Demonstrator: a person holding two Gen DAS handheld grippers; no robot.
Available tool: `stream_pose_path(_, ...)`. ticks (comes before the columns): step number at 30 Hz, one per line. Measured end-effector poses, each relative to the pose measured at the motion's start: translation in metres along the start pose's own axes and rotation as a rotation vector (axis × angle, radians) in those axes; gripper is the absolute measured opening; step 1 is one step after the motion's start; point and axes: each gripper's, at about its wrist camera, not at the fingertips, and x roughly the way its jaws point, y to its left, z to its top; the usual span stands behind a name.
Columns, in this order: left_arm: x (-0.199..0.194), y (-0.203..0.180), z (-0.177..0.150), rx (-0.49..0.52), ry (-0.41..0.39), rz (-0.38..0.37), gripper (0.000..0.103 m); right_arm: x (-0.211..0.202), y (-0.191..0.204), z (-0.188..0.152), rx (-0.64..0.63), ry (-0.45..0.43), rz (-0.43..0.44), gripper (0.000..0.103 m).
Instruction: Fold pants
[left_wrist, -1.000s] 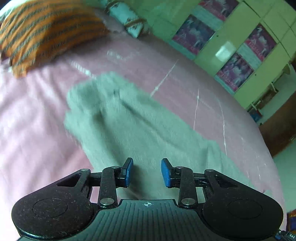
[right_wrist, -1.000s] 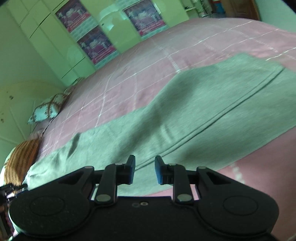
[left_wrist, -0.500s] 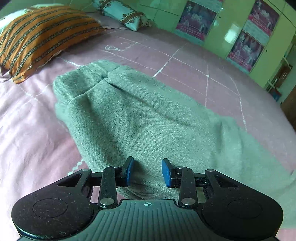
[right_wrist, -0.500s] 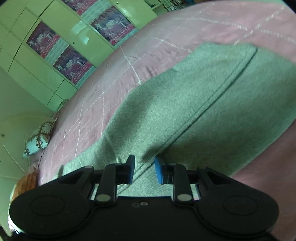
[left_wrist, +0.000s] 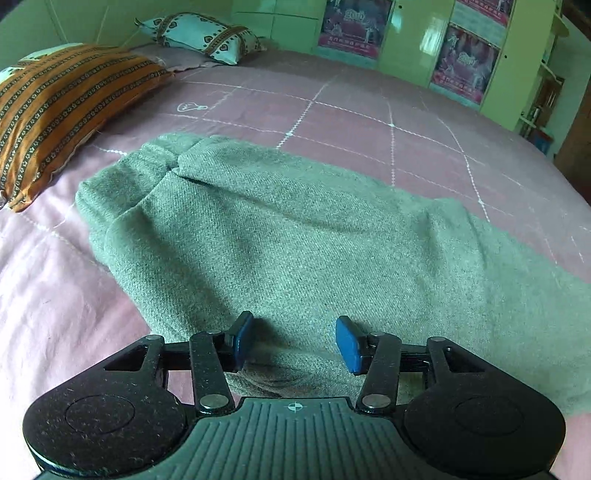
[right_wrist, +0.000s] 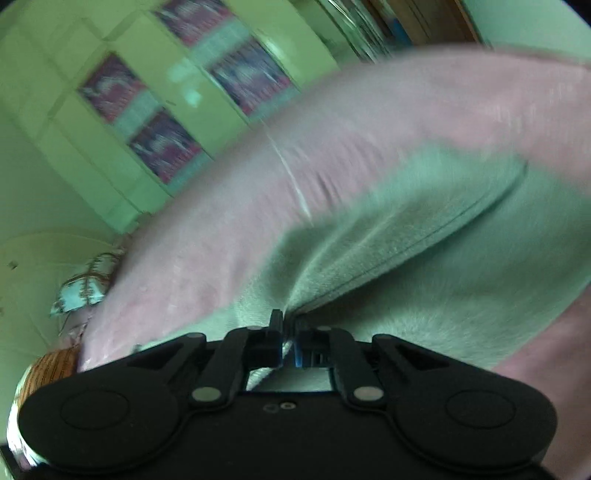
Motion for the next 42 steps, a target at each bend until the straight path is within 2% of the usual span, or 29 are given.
stream_pose_path(2, -0.001, 0.0, 0.0, 0.003, 0.003, -0.006, 0.05, -0.02, 0.001, -0.011, -0.007, 0.001, 0.002, 0.0)
stream_pose_path(3, -0.001, 0.0, 0.0, 0.006, 0.005, -0.007, 0.05, -0.017, -0.004, -0.018, -0.016, 0.021, -0.032, 0.0)
stream_pose_path(5, -0.002, -0.001, 0.0, 0.017, 0.01, -0.009, 0.052, 0.011, -0.023, -0.03, -0.004, 0.109, -0.109, 0.0)
stream_pose_path(6, -0.002, -0.001, 0.0, 0.02, 0.012, -0.011, 0.053, 0.023, -0.035, -0.034, 0.043, 0.158, -0.114, 0.0)
stream_pose_path(7, -0.002, -0.001, 0.0, 0.021, 0.013, -0.015, 0.053, 0.025, -0.043, -0.033, 0.096, 0.148, -0.09, 0.0)
stream_pose_path(8, -0.002, 0.0, -0.001, 0.02, 0.011, -0.02, 0.053, 0.021, -0.045, -0.029, 0.13, 0.132, -0.074, 0.011)
stream_pose_path(9, -0.002, 0.002, -0.002, 0.017, 0.007, -0.026, 0.054, 0.014, -0.046, -0.025, 0.145, 0.101, -0.07, 0.017)
stream_pose_path(10, -0.001, 0.003, -0.001, 0.013, 0.005, -0.03, 0.054, 0.006, -0.046, -0.021, 0.142, 0.055, -0.07, 0.018)
stream_pose_path(13, -0.001, 0.001, -0.003, -0.001, -0.005, -0.036, 0.061, -0.008, -0.062, -0.006, 0.183, -0.026, -0.08, 0.018)
stream_pose_path(17, 0.001, -0.008, -0.003, 0.044, 0.002, -0.006, 0.063, 0.005, -0.104, 0.015, 0.324, -0.039, -0.121, 0.017)
stream_pose_path(21, 0.0, -0.012, -0.002, 0.054, 0.012, 0.012, 0.063, 0.031, -0.13, 0.025, 0.359, -0.042, -0.116, 0.013)
stream_pose_path(23, 0.0, -0.013, -0.002, 0.059, 0.013, 0.016, 0.064, 0.039, -0.137, 0.028, 0.368, -0.042, -0.12, 0.001)
stream_pose_path(24, 0.0, -0.014, -0.001, 0.063, 0.015, 0.017, 0.065, 0.042, -0.138, 0.033, 0.368, -0.04, -0.135, 0.0)
stream_pose_path(26, 0.001, -0.014, -0.001, 0.069, 0.016, 0.013, 0.068, 0.027, -0.125, 0.037, 0.316, -0.053, -0.163, 0.0)
stream_pose_path(30, 0.003, -0.021, -0.003, 0.104, 0.014, 0.019, 0.077, -0.022, -0.09, 0.042, 0.156, -0.178, -0.154, 0.0)
stream_pose_path(31, 0.004, -0.024, -0.004, 0.116, 0.016, 0.02, 0.08, -0.028, -0.093, 0.037, 0.156, -0.177, -0.17, 0.0)
stream_pose_path(33, 0.004, -0.027, -0.003, 0.132, 0.022, 0.021, 0.082, -0.016, -0.113, 0.024, 0.184, -0.101, -0.23, 0.008)
stream_pose_path(34, 0.004, -0.028, -0.003, 0.136, 0.026, 0.023, 0.082, -0.006, -0.125, 0.019, 0.215, -0.047, -0.247, 0.005)
stream_pose_path(35, 0.004, -0.028, -0.002, 0.136, 0.029, 0.022, 0.082, -0.004, -0.136, 0.016, 0.264, -0.043, -0.217, 0.006)
stream_pose_path(37, 0.002, -0.026, -0.003, 0.128, 0.027, 0.016, 0.082, -0.011, -0.139, 0.019, 0.307, -0.098, -0.197, 0.016)
stream_pose_path(39, 0.002, -0.026, -0.004, 0.129, 0.02, 0.016, 0.082, -0.013, -0.14, 0.024, 0.322, -0.142, -0.206, 0.016)
stream_pose_path(42, 0.001, -0.027, -0.006, 0.129, 0.014, 0.021, 0.083, -0.003, -0.145, 0.029, 0.349, -0.129, -0.248, 0.0)
